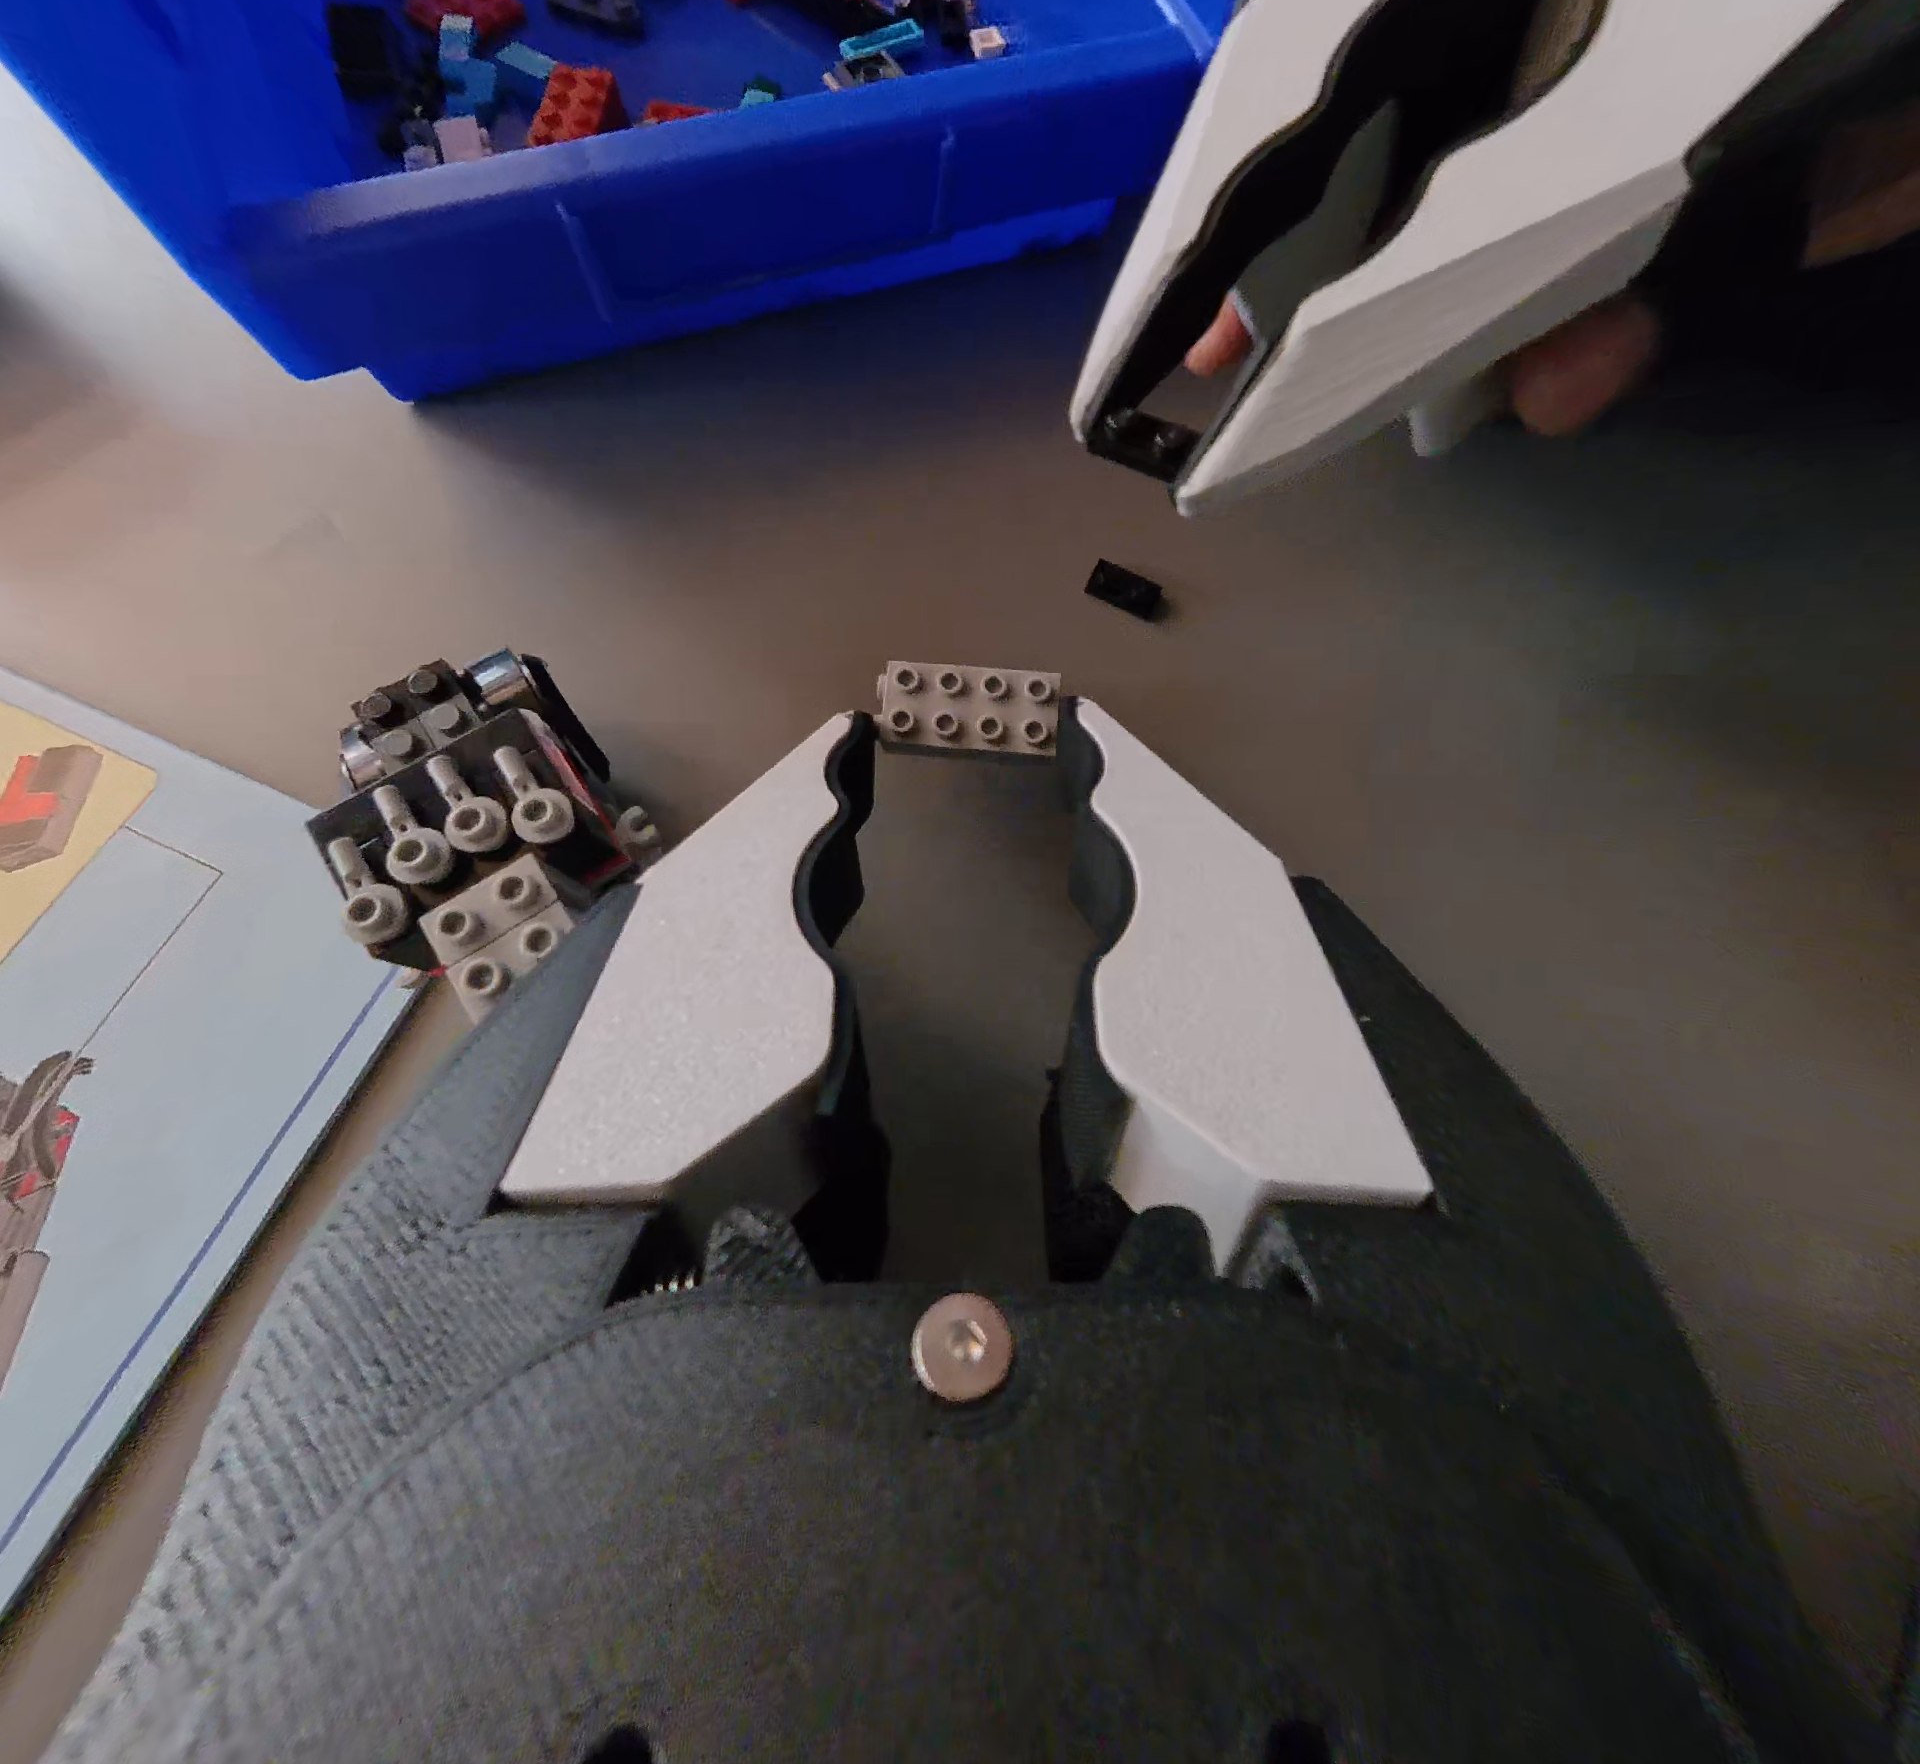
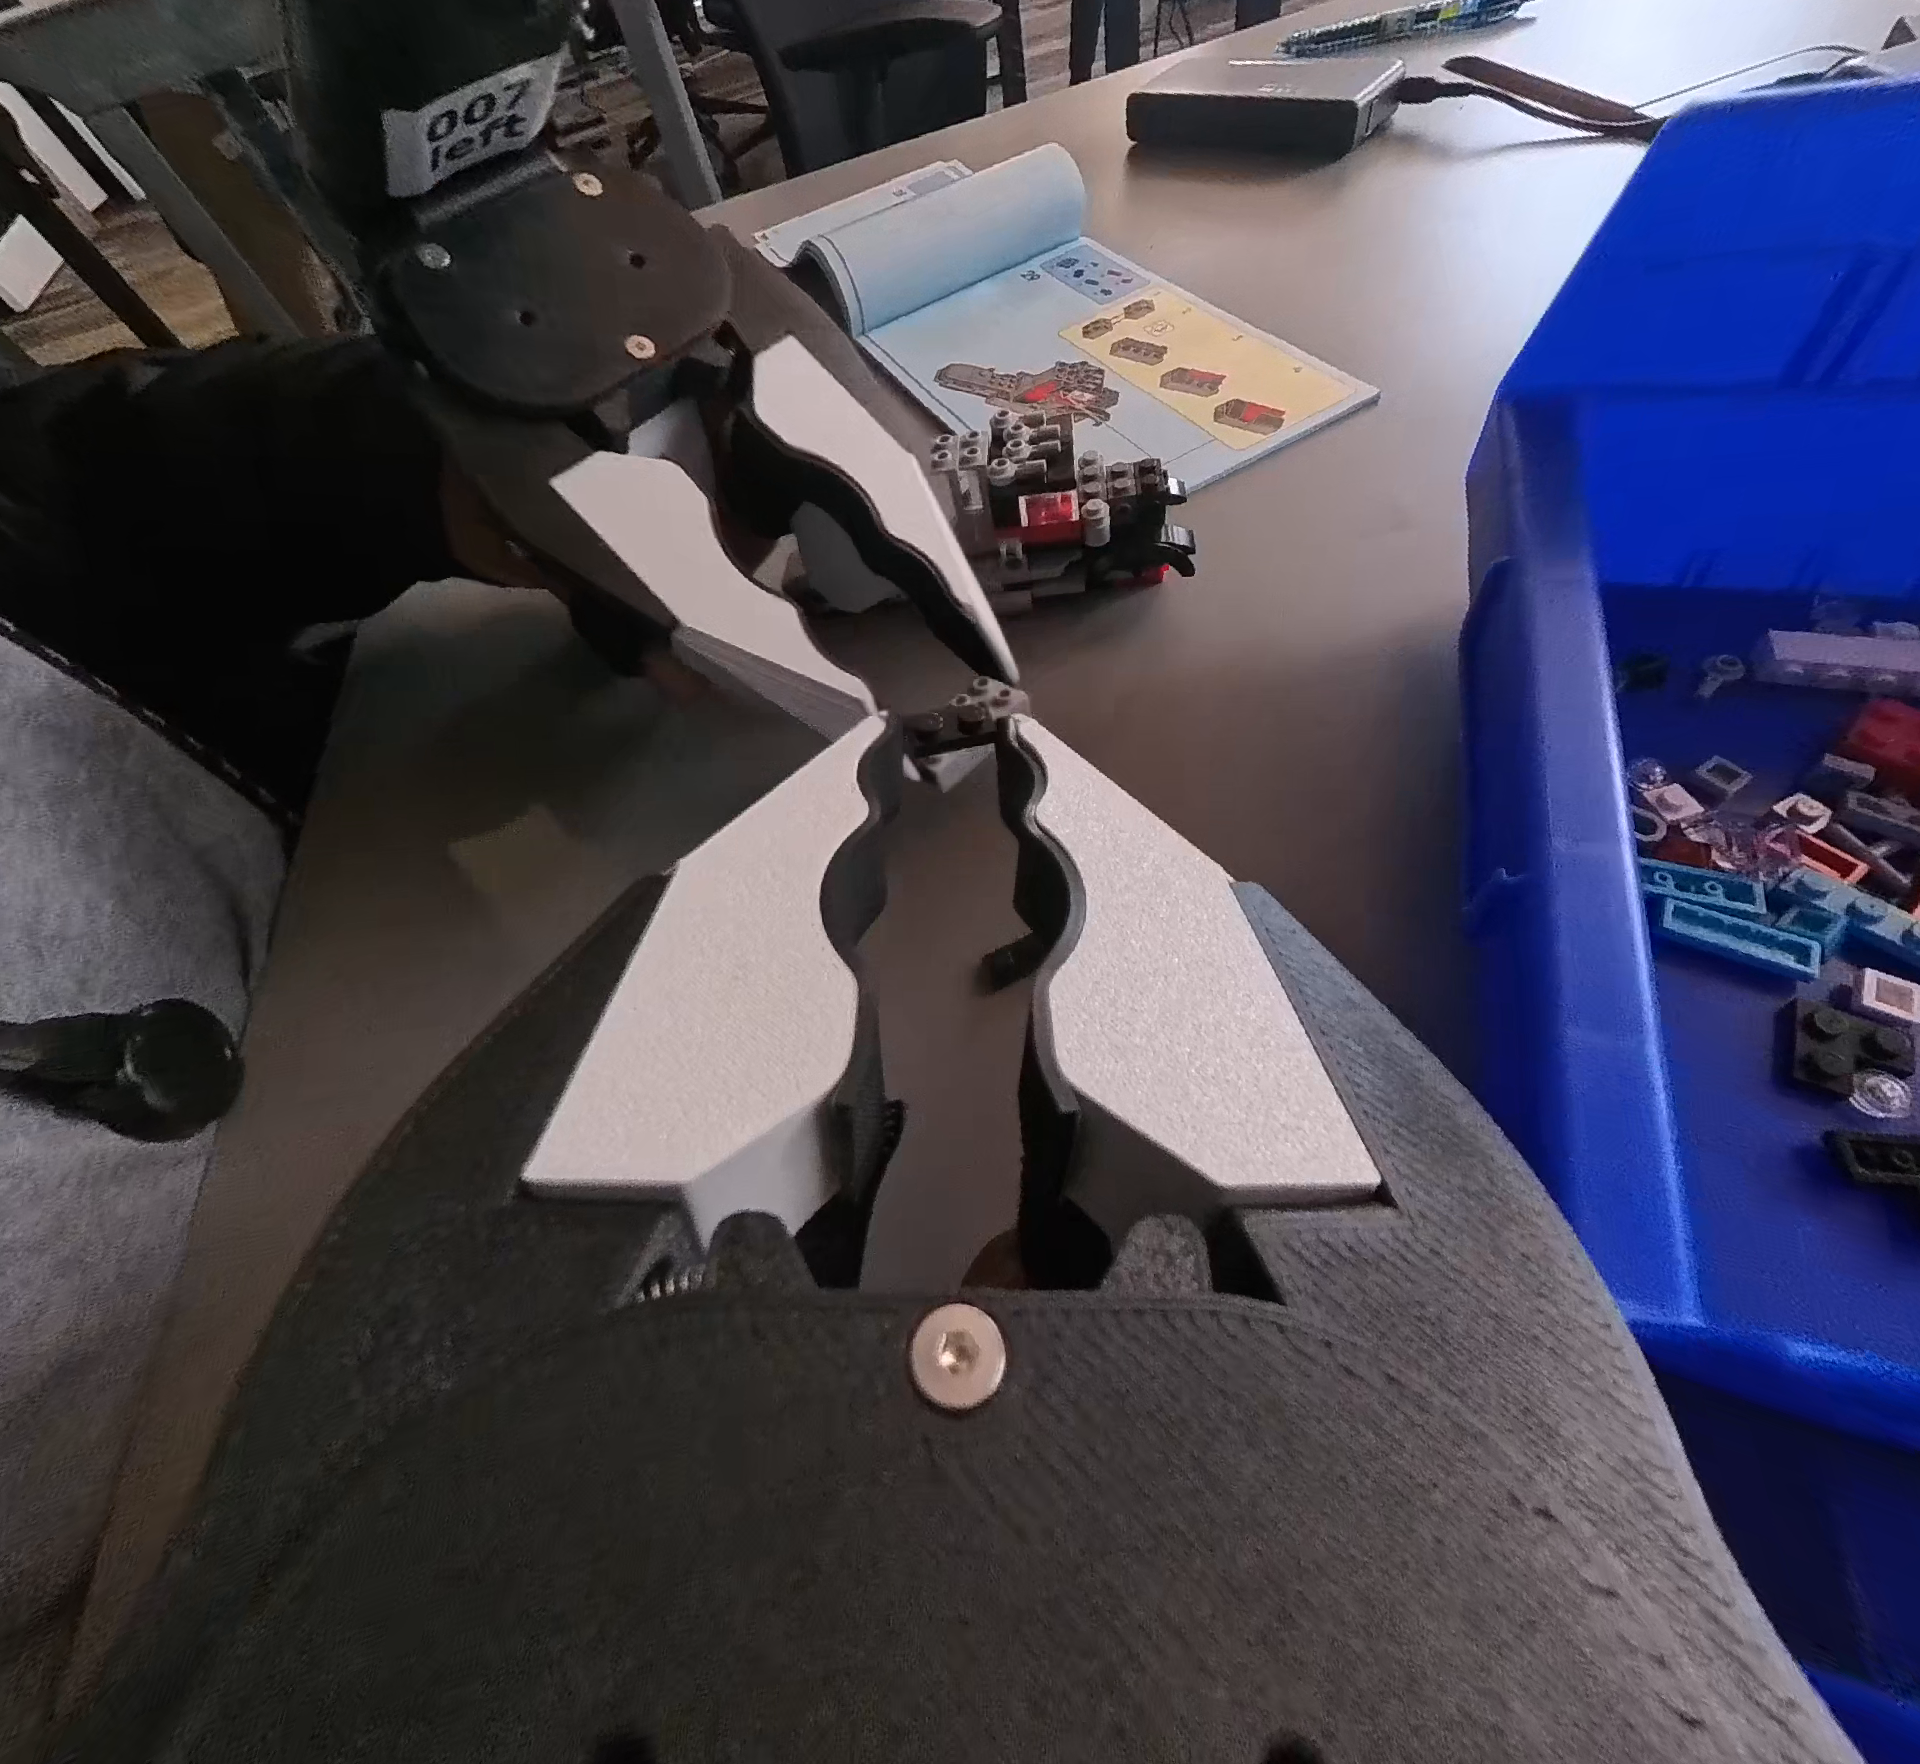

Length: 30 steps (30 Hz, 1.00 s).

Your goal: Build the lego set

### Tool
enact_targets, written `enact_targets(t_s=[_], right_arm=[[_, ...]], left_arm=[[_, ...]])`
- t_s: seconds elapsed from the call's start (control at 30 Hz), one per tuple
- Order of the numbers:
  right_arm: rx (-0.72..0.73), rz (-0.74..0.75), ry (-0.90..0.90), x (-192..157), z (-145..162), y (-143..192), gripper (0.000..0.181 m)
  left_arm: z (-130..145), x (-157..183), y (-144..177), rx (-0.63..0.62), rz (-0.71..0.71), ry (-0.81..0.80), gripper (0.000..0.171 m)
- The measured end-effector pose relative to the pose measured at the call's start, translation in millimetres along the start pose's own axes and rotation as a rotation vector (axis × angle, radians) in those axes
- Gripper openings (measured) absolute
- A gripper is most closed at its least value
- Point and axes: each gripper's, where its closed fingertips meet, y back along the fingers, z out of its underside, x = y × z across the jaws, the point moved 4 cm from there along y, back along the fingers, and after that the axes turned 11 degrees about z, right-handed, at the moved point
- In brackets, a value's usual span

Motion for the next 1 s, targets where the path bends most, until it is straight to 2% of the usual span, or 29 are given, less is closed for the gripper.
enact_targets(t_s=[0.27,0.47,1.0], right_arm=[[0.003,-0.028,0.031,-8.1,-7.9,-8.4,0.019],[-0.041,-0.085,0.076,-21.9,-4.7,-17.7,0.019],[-0.088,-0.119,0.112,-27.9,3.0,-22.2,0.019]], left_arm=[[-0.2,13.8,8.7,0.034,0.069,-0.114,0.036],[-2.6,16.6,11.1,0.045,0.094,-0.129,0.036],[-10.0,27.5,12.1,-0.059,0.196,-0.221,0.036]])
